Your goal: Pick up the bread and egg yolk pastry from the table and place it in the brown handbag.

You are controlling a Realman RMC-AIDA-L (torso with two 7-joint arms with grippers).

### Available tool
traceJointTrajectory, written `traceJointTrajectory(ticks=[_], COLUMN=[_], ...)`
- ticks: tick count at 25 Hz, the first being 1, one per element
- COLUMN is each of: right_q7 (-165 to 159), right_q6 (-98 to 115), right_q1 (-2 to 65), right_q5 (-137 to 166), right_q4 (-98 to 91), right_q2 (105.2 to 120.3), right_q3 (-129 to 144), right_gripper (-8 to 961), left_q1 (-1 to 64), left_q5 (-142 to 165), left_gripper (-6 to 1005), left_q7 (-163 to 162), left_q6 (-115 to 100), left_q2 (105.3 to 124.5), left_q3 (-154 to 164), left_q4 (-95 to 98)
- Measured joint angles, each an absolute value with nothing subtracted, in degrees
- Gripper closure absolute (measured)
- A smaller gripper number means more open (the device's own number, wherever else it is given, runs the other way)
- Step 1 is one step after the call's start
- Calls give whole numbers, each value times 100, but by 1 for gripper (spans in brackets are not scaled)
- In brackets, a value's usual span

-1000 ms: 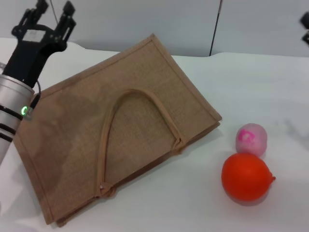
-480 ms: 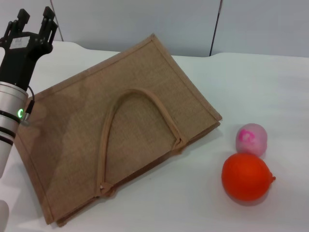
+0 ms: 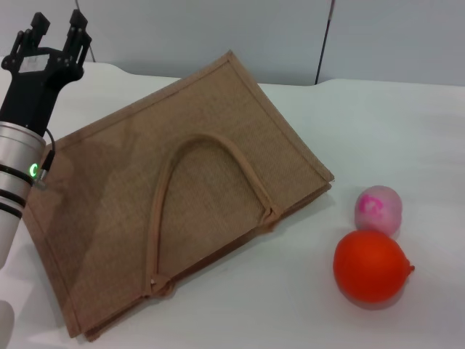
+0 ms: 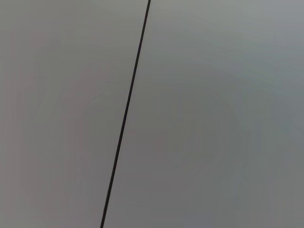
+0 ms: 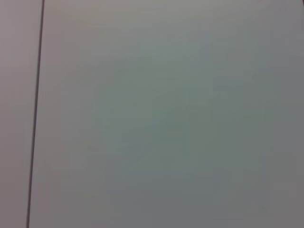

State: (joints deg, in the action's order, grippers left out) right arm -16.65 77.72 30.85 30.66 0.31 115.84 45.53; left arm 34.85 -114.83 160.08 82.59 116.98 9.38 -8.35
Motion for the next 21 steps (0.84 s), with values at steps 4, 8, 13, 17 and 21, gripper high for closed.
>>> traceJointTrajectory(ticks=[4, 8, 13, 17, 21], right_q7=[-1665, -1665, -1664, -1664, -1663], right_q6=[7677, 7581, 7443, 7442, 7436], right_q1=[3104, 3117, 3166, 3174, 3175], right_q5=[3063, 3061, 3058, 3058, 3055], right_q4=[35, 30, 28, 29, 29], right_q2=[11584, 11584, 11584, 11584, 11584], right_q3=[4564, 4568, 4563, 4570, 4552], right_gripper=[88, 88, 88, 88, 88], left_q1=[3453, 3444, 3447, 3449, 3458], left_q5=[-11480, -11483, -11476, -11476, -11470], left_gripper=[354, 354, 354, 354, 354], left_q7=[16009, 16010, 16012, 16013, 16014], left_q6=[8267, 8281, 8218, 8209, 8214], left_q2=[11698, 11698, 11698, 11698, 11698], left_q3=[949, 949, 950, 949, 949], left_q4=[-835, -835, -835, -835, -837])
